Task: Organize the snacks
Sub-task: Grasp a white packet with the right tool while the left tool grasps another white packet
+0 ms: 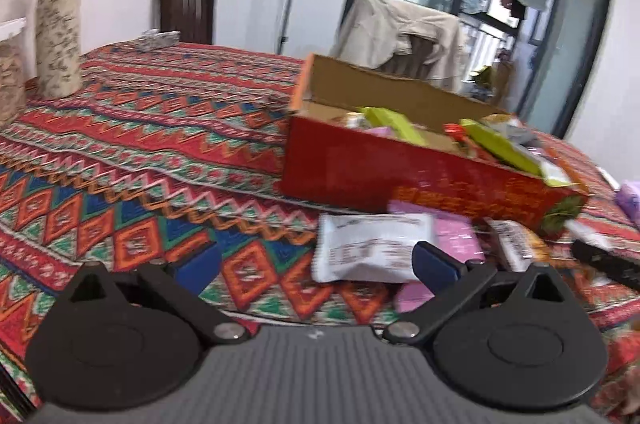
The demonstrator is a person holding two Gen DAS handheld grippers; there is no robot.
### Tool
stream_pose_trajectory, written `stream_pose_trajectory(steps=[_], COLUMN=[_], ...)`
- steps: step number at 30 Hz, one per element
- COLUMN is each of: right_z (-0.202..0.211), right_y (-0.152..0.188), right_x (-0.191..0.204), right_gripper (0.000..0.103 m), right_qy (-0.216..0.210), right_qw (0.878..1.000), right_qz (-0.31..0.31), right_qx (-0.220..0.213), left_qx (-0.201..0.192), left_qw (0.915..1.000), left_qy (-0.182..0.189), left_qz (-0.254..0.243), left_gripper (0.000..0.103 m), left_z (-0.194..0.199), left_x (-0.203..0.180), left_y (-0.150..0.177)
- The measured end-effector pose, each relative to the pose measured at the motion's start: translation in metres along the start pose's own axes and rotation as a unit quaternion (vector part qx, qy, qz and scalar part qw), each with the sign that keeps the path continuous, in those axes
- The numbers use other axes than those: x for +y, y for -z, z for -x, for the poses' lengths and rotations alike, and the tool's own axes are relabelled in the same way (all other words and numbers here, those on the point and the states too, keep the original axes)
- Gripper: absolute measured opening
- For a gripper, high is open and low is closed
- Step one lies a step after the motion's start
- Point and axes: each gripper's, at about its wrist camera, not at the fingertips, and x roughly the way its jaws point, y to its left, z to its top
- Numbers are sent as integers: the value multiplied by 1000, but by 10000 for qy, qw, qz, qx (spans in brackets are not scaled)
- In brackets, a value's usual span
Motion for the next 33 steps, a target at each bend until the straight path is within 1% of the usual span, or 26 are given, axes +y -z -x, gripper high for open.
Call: stream_pose_trajectory(steps=[4, 6, 8, 10, 12, 14, 16, 18, 19, 21, 23, 24, 27, 33], right_z=[2, 5, 7, 8, 8, 10, 10, 10, 10, 10, 11, 12, 13, 15], right_y=[3, 4, 4, 5, 5, 5, 5, 4, 4, 4, 4, 4, 4, 4], right_x=[-3, -5, -7, -11, -12, -13, -12, -11, -11, -12, -11, -12, -11, -11], right_gripper=[41, 41, 41, 41, 41, 41, 41, 42, 42, 42, 42, 42, 41, 41], right_qy=[-90, -143, -188, -231, -240, -244, -279, -311, -328, -338, -350, -369, -395, -424], right_qw=[9999, 9999, 9998, 9996, 9996, 9996, 9995, 9994, 9993, 9993, 9992, 9991, 9990, 9989], right_qz=[-44, -58, -99, -151, -170, -156, -159, -173, -180, -183, -186, -191, -190, -171], right_qx=[-14, -47, -51, -26, -8, -21, -42, -34, -25, -8, -52, -79, -104, -120], left_qx=[61, 98, 196, 347, 491, 561, 507, 505, 491, 455, 428, 423, 391, 313], left_qw=[9997, 9991, 9979, 9971, 9969, 9975, 9984, 9984, 9984, 9983, 9982, 9981, 9983, 9990], left_qy=[62, 34, -9, -10, 56, 137, 169, 193, 224, 281, 385, 432, 419, 305], left_qz=[-242, -404, -615, -675, -610, -412, -195, -183, -189, -234, -181, -132, -145, -97], left_gripper=[103, 103, 103, 103, 103, 103, 103, 102, 99, 92, 77, 75, 72, 66], left_z=[-3, -8, -16, -28, -38, -47, -51, -50, -49, -47, -45, -44, -42, -36], left_x=[-21, -31, -40, -43, -44, -42, -37, -36, -35, -35, -33, -31, -30, -29], left_y=[-6, -8, -11, -13, -14, -13, -11, -11, -11, -9, -10, -10, -11, -13])
